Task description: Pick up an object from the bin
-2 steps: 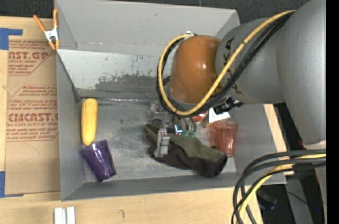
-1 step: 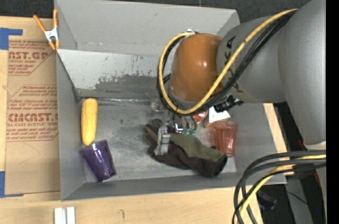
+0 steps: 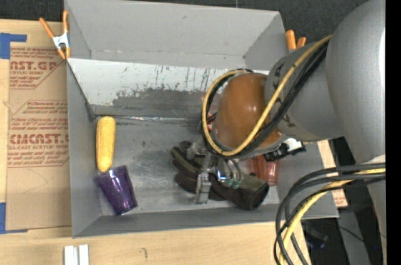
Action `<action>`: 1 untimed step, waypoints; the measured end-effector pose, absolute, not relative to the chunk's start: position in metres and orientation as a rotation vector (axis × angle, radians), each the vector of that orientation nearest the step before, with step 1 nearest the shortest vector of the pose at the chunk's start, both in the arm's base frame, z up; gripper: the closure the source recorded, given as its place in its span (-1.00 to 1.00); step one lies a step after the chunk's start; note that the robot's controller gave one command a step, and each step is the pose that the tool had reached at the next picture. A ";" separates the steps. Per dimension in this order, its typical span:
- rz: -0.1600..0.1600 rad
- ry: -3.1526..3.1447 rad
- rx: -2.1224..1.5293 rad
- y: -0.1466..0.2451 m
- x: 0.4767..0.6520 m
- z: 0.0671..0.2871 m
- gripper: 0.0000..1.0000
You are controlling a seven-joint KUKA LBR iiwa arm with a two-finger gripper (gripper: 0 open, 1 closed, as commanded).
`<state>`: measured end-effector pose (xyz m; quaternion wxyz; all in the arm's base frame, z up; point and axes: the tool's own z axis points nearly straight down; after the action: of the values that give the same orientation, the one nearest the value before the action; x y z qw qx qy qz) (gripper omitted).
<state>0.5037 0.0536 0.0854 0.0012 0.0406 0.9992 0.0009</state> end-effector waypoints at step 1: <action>0.003 3.129 0.059 0.036 0.483 0.071 -1.00</action>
Offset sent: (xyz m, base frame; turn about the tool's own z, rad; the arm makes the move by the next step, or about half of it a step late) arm -0.0199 -0.0144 -0.0154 0.1116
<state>0.4828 0.0364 0.0714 0.0061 0.0190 0.9998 0.0011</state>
